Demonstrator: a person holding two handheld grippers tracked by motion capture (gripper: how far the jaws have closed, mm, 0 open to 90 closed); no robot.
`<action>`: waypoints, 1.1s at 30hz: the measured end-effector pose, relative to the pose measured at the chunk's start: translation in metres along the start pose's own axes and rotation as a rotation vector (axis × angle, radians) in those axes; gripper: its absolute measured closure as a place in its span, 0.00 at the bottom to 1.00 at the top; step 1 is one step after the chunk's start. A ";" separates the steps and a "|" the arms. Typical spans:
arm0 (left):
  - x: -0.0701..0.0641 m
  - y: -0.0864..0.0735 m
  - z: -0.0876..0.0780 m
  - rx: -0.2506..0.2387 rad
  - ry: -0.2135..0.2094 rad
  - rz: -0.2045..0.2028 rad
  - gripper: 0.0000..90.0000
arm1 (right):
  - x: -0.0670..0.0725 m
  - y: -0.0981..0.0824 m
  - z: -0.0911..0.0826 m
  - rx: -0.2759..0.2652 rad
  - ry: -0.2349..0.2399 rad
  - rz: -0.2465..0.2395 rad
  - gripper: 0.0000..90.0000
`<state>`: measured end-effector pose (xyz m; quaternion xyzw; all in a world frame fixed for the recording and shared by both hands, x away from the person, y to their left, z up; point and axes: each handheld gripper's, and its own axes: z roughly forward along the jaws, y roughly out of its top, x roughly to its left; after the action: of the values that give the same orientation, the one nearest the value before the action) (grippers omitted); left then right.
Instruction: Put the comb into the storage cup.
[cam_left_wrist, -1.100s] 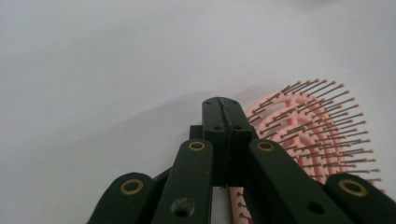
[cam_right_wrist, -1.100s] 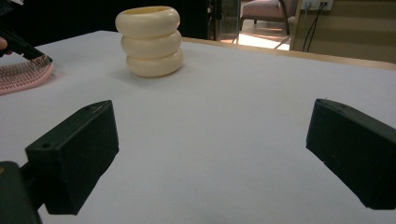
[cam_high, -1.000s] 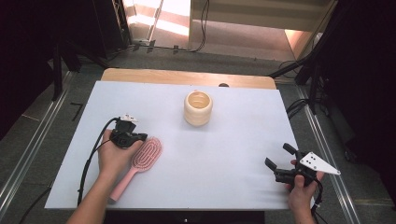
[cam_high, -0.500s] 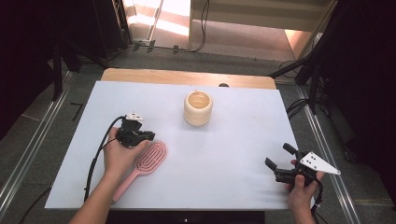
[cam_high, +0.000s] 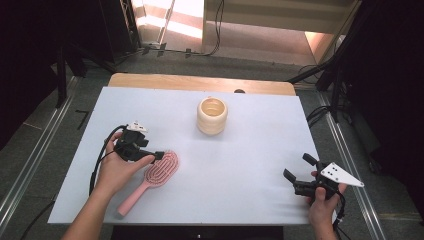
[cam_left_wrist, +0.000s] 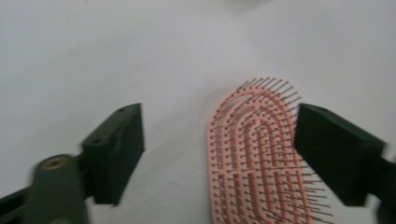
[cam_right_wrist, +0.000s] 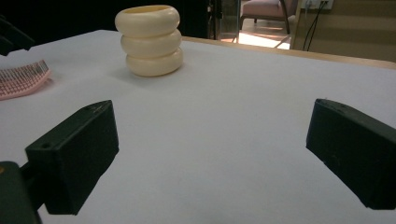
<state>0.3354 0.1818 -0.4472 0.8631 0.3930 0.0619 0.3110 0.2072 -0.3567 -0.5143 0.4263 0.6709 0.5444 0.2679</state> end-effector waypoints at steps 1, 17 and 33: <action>-0.002 0.000 -0.001 0.015 -0.009 0.005 0.09 | 0.000 0.000 0.000 0.000 0.000 0.000 0.01; -0.017 -0.014 -0.018 0.098 0.034 0.022 0.07 | 0.000 0.000 0.000 0.000 0.000 0.000 0.01; -0.023 -0.045 -0.030 0.134 0.040 -0.005 0.19 | 0.000 0.000 0.001 0.000 -0.001 -0.002 0.01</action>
<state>0.2804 0.2026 -0.4471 0.8798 0.4044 0.0518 0.2446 0.2077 -0.3562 -0.5145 0.4260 0.6712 0.5437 0.2690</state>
